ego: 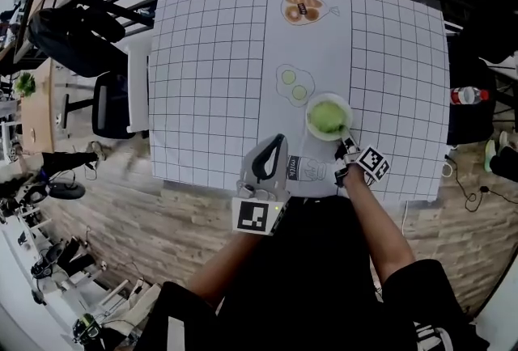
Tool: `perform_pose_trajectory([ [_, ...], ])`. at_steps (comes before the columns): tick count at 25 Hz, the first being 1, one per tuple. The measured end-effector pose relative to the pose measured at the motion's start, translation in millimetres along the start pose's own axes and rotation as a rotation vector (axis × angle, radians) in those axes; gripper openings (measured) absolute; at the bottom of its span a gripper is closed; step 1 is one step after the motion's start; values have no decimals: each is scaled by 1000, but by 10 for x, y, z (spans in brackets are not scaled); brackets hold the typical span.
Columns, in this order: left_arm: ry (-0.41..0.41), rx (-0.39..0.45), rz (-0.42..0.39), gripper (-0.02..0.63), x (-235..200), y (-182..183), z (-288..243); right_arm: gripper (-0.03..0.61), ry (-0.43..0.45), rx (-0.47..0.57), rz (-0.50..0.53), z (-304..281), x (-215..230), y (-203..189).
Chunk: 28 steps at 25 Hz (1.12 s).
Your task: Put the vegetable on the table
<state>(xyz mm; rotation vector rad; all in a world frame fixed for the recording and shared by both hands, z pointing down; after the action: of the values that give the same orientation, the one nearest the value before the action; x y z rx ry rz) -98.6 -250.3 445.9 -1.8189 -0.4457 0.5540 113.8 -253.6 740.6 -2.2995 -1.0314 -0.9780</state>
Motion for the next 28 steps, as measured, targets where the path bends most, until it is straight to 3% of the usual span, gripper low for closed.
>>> perform_pose_trajectory([
  [4, -15, 22, 9, 8, 24, 42, 32, 101, -59, -18, 50, 70, 34, -52],
  [8, -27, 40, -10, 8, 65, 76, 138, 109, -112, 28, 75, 249, 132, -28],
  [11, -19, 39, -4, 8, 69, 77, 253, 109, -77, 42, 67, 396, 117, -25],
  [17, -21, 46, 15, 8, 121, 37, 498, 87, -20, 69, 157, 693, 7, -133],
  [21, -39, 65, 12, 8, 233, -14, 696, -2, -12, 182, 215, 981, -178, -170],
  [25, -90, 112, 6, 8, 357, -44, 917, -2, 49, 252, 239, 1302, -506, -276],
  [28, -106, 141, -5, 8, 438, -83, 1108, -2, 70, 290, 336, 1585, -751, -387],
])
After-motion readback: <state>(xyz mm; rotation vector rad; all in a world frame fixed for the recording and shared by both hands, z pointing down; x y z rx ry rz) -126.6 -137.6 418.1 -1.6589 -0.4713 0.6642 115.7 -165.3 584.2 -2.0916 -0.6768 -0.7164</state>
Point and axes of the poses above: the fingertips, and each gripper's own axes: z backward along the fingers, x to its right, y out of its top, the point moved 5 cm from there along z, backward along the fingers, and after that the axes turned 13 degrees about -y, right-handed, at the moved point
